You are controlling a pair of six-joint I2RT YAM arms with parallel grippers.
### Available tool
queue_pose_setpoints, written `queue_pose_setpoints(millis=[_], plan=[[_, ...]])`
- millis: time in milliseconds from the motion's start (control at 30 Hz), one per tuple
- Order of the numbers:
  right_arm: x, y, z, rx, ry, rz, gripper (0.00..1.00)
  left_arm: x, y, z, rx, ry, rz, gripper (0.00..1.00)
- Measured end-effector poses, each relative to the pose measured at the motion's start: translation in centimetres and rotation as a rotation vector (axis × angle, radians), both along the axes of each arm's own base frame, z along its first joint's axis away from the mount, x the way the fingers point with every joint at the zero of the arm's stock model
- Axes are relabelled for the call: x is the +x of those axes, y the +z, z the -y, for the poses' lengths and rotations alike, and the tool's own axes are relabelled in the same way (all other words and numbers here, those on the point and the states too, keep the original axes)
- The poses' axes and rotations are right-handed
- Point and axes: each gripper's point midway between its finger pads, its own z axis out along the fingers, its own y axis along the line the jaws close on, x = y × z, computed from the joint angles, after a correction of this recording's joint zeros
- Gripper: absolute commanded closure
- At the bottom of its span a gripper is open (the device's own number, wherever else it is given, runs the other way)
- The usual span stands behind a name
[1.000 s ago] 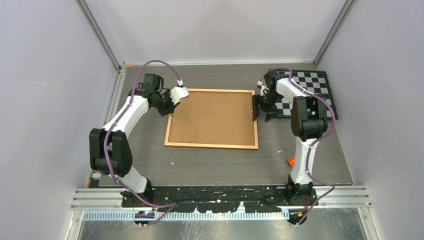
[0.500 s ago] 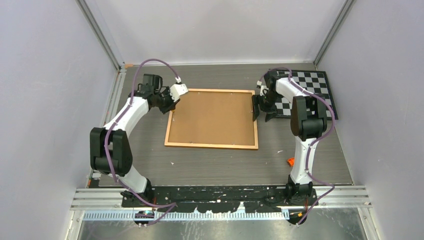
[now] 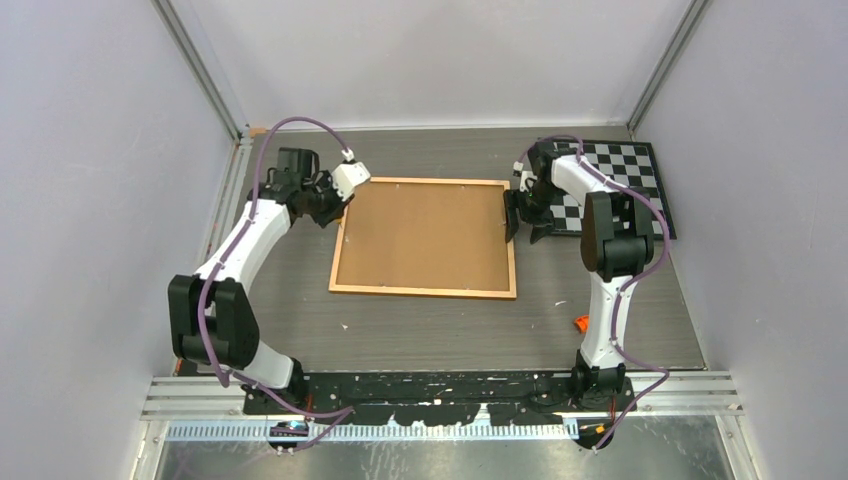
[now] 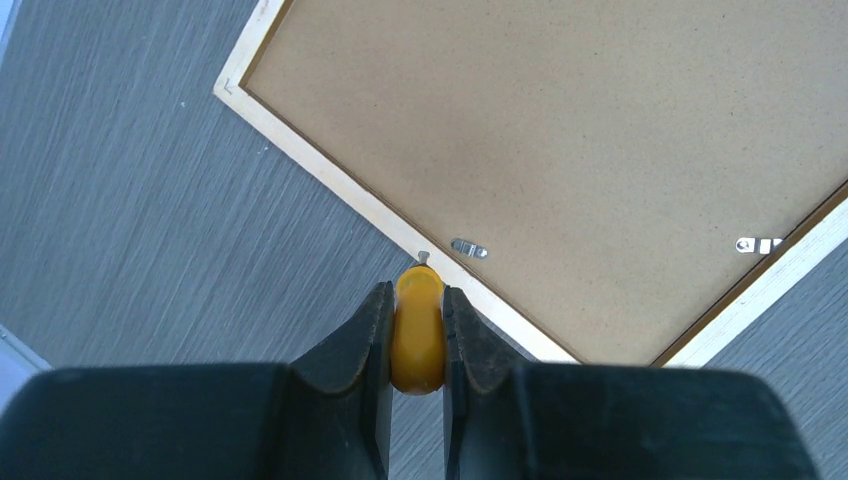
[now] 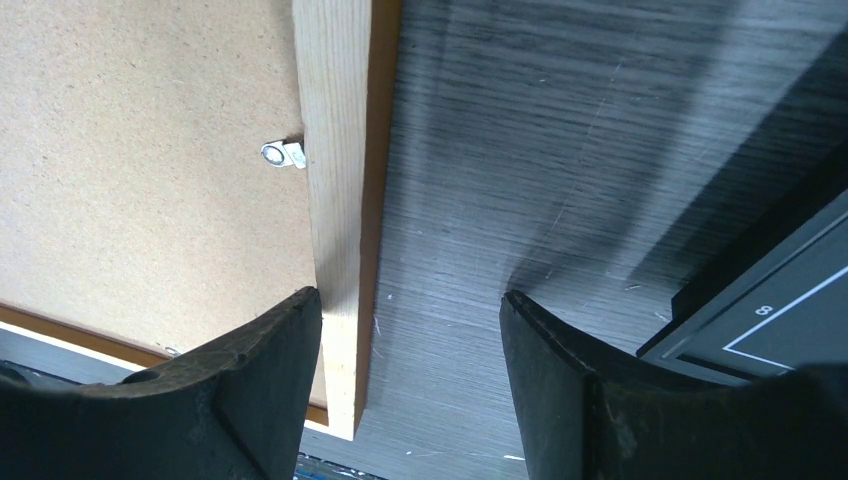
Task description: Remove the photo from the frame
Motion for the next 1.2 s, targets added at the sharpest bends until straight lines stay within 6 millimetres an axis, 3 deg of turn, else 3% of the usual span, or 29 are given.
queue_pose_setpoints(millis=[600,1200], plan=[[0.0,0.0,0.0,-0.001,0.007,-0.012,0.3,-1.5,-1.7,0.1,-0.016,0.01,-0.057,1.0],[0.0,0.0,0.0,-0.001,0.006,-0.015,0.3,-1.3,-2.5,0.6,-0.009,-0.053,-0.058,1.0]])
